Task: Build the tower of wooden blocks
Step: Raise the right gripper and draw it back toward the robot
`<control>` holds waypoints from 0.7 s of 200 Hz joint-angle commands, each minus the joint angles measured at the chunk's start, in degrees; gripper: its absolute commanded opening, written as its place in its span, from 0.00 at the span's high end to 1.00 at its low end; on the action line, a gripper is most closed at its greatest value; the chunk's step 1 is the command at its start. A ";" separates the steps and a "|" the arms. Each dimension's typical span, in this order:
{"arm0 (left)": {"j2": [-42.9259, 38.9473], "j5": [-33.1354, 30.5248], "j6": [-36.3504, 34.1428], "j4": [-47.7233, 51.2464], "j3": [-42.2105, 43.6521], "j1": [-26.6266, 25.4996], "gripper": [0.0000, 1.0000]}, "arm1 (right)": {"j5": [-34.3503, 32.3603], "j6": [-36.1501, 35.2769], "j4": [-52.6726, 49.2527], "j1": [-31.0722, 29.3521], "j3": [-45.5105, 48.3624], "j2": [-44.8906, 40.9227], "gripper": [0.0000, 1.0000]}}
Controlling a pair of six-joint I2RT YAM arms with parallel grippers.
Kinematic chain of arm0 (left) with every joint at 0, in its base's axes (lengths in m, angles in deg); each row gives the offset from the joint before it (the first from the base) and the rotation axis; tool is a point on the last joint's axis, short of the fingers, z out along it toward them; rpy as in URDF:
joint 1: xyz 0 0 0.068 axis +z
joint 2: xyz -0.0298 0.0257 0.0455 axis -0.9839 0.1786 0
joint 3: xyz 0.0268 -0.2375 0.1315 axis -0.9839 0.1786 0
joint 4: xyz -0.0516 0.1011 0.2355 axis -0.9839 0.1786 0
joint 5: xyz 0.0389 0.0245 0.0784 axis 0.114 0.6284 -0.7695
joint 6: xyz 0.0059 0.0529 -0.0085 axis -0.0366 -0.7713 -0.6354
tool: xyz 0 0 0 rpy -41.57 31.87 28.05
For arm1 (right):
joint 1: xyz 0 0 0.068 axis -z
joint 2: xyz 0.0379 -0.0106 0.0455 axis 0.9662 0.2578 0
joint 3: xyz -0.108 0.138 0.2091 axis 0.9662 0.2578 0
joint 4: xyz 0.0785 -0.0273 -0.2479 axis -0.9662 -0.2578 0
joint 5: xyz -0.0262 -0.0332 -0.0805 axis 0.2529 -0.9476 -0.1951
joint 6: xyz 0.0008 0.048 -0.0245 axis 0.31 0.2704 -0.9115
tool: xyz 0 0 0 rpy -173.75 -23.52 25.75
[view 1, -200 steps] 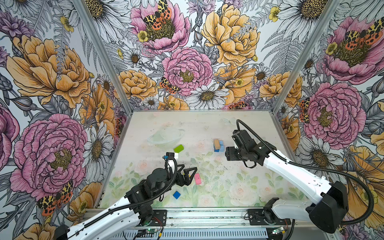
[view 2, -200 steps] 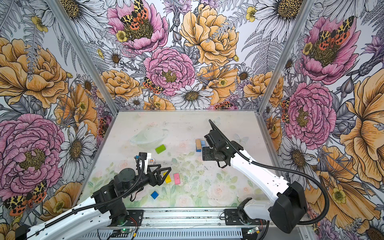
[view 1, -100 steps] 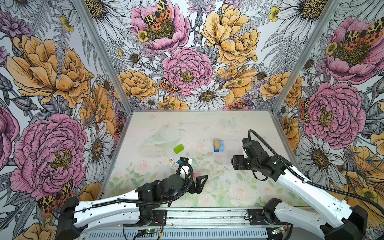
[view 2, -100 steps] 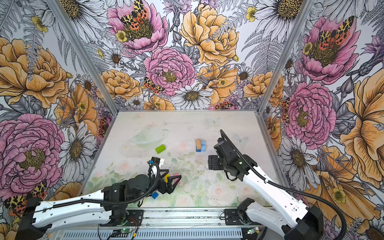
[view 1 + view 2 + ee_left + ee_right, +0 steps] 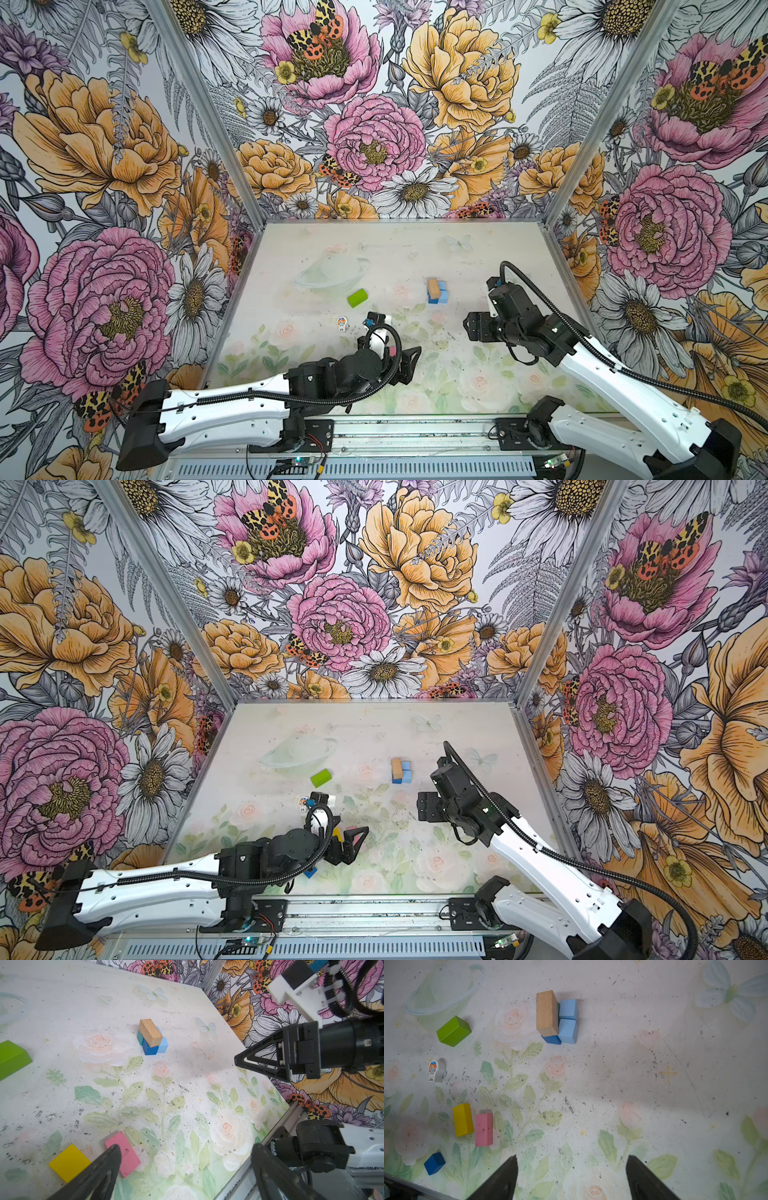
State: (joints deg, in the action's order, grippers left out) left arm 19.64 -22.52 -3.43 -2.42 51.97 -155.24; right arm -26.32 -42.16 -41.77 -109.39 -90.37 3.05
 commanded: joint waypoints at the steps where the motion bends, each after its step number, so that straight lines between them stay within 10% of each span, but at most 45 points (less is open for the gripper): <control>1: 0.14 -2.25 -1.84 1.81 -2.07 -0.24 0.01 | -1.59 -0.16 -0.45 -0.26 -1.78 0.95 0.16; 140: -8.08 -4.69 -3.16 8.24 -1.49 2.30 0.01 | -0.74 -0.20 -0.54 -0.12 -7.36 6.38 0.17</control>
State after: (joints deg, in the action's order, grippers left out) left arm 12.97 -25.93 -5.18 4.21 50.94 -153.43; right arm -26.82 -42.32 -42.47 -109.39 -94.83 8.47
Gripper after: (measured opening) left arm 0.988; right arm 0.832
